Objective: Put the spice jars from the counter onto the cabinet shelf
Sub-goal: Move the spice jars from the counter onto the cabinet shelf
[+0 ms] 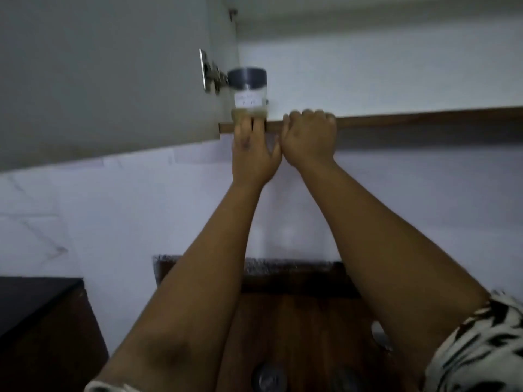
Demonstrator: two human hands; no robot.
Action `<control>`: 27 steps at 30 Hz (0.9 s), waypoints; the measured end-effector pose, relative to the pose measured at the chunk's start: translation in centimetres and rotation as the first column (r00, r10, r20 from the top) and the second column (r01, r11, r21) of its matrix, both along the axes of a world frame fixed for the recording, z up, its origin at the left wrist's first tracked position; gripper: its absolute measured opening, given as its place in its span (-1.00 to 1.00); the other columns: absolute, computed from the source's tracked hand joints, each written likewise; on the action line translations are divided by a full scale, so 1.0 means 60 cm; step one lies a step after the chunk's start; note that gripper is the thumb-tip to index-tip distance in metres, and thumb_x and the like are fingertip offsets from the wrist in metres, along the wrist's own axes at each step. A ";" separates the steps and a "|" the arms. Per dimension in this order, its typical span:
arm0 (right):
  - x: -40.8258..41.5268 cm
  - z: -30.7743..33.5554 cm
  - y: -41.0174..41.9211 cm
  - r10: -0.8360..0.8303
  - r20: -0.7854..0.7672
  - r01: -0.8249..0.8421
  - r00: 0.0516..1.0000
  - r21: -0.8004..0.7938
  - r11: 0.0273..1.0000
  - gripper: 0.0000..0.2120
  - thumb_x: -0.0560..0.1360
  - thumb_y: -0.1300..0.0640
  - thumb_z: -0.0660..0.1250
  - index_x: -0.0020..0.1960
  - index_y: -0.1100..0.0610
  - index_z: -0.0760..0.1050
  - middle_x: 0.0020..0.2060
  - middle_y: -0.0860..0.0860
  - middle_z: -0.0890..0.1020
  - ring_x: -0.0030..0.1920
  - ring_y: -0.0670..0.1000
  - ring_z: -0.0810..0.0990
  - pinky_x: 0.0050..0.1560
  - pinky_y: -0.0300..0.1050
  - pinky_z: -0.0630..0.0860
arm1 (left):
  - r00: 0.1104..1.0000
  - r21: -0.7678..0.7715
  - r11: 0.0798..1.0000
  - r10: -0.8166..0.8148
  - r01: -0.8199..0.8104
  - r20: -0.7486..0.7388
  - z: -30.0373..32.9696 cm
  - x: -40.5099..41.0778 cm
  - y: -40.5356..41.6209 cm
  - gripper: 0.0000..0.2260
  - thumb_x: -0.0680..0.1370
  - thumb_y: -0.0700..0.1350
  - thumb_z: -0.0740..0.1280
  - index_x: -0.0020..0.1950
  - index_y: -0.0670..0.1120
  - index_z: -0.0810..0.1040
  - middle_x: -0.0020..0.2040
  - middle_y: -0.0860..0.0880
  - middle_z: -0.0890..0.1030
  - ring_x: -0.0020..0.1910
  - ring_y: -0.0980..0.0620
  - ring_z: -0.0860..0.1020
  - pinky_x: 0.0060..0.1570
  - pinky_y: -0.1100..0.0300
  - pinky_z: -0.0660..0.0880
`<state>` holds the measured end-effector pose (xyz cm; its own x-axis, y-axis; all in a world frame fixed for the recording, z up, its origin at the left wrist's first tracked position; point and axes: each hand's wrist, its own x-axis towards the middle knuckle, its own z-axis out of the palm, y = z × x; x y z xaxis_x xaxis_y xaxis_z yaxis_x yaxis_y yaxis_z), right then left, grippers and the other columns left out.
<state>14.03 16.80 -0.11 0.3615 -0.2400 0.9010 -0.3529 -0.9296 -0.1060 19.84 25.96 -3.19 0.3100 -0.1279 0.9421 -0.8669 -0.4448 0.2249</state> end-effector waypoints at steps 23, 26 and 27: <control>-0.095 -0.708 0.130 0.448 -0.813 -0.019 0.372 0.476 0.879 -0.29 0.52 -0.11 0.30 0.54 0.11 0.10 0.57 0.15 -0.02 0.57 0.14 -0.05 0.52 0.10 -0.07 | 0.288 0.322 0.899 0.238 0.297 -0.928 -0.646 -0.083 0.163 -0.58 0.56 -0.03 0.28 0.39 -0.13 0.36 0.38 -0.16 0.31 0.37 -0.19 0.28 0.32 0.02 0.31; -0.088 -0.749 0.144 0.468 -0.831 0.075 0.300 0.510 0.857 -0.10 0.44 -0.25 0.34 0.58 -0.06 -0.09 0.57 0.10 -0.12 0.56 0.18 -0.13 0.50 0.18 -0.09 | 0.302 0.401 0.856 0.308 0.325 -0.902 -0.680 -0.081 0.187 -0.57 0.59 -0.02 0.20 0.45 -0.12 0.32 0.42 -0.13 0.32 0.38 -0.16 0.27 0.32 0.04 0.29; -0.084 -0.759 0.143 0.466 -0.836 0.100 0.289 0.511 0.854 -0.06 0.42 -0.29 0.34 0.58 -0.10 -0.14 0.57 0.09 -0.14 0.56 0.19 -0.14 0.50 0.20 -0.07 | 0.271 0.364 0.874 0.283 0.322 -0.920 -0.686 -0.082 0.197 -0.55 0.58 -0.01 0.22 0.44 -0.12 0.32 0.40 -0.14 0.33 0.38 -0.16 0.29 0.31 0.03 0.30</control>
